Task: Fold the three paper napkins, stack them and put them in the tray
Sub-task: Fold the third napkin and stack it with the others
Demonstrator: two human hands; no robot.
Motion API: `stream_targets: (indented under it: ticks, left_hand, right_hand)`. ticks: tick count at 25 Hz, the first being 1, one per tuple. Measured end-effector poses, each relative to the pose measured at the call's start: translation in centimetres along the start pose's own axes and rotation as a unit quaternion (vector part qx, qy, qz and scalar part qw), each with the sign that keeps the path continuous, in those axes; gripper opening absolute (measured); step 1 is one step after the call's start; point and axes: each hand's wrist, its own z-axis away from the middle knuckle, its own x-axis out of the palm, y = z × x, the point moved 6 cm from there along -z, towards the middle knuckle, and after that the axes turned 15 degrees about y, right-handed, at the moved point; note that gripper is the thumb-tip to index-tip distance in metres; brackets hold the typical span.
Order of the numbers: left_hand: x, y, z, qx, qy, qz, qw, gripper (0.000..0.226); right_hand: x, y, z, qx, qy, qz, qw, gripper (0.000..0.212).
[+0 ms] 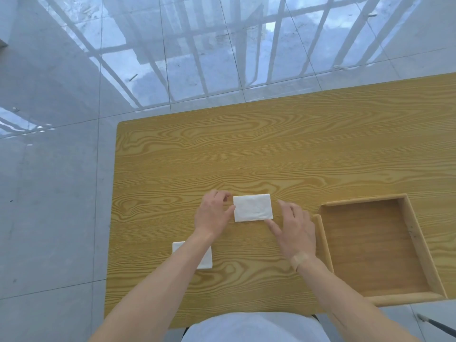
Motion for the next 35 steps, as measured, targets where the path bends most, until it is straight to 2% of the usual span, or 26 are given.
stream_targets:
  ticks: [2,4,7,10,13,17,19,21,24,27,30,35]
  left_hand:
    - [0.3,0.0,-0.5,0.023,-0.042,-0.057,0.997,0.047]
    - [0.6,0.4,-0.8,0.036,-0.068,-0.091,0.993,0.053]
    - [1.0,1.4,-1.0,0.073,-0.058,-0.128,0.987,0.045]
    - [1.3,1.7,-0.8,0.065,-0.046,-0.127,0.989,0.036]
    - [1.4,1.5,-0.8,0.005,-0.042,-0.084,0.996,0.031]
    - [1.6,1.6,-0.5,-0.016,-0.065,-0.048,0.997,0.025]
    - [1.5,1.2,-0.1,-0.05,-0.071,-0.009,0.996,0.021]
    - [1.4,0.7,0.5,-0.087,-0.08,0.051,0.992,0.018]
    - [0.8,0.2,1.4,-0.117,-0.096,0.153,0.977,0.014]
    - [-0.4,-0.1,2.6,-0.138,-0.092,0.249,0.954,0.012]
    - [-0.8,-0.6,4.1,-0.144,-0.086,0.289,0.942,0.012]
    - [0.9,-1.4,5.8,-0.168,-0.119,0.241,0.949,0.011]
  right_hand:
    - [1.0,-1.3,-2.7,-0.051,-0.04,0.022,0.998,0.071]
    - [2.5,-2.4,-4.1,-0.105,-0.107,0.062,0.987,0.074]
    - [3.2,-2.7,-5.1,-0.151,-0.115,0.089,0.978,0.064]
    - [3.0,-2.8,-5.4,-0.146,-0.112,0.077,0.98,0.053]
    - [3.0,-3.2,-5.3,-0.129,-0.118,0.064,0.983,0.045]
    - [2.7,-3.3,-4.8,-0.104,-0.145,0.031,0.984,0.041]
    - [2.2,-2.7,-4.4,-0.055,-0.172,-0.023,0.983,0.036]
    - [1.6,-2.0,-3.8,0.008,-0.196,-0.095,0.976,0.023]
    - [0.2,-1.4,-2.7,0.025,-0.177,-0.163,0.97,0.005]
    - [-1.5,-1.3,-1.3,0.003,-0.127,-0.198,0.972,0.009]
    - [-2.0,-1.5,0.2,-0.05,-0.085,-0.189,0.977,0.014]
    - [-0.1,-0.7,1.8,-0.002,-0.138,-0.162,0.977,0.014]
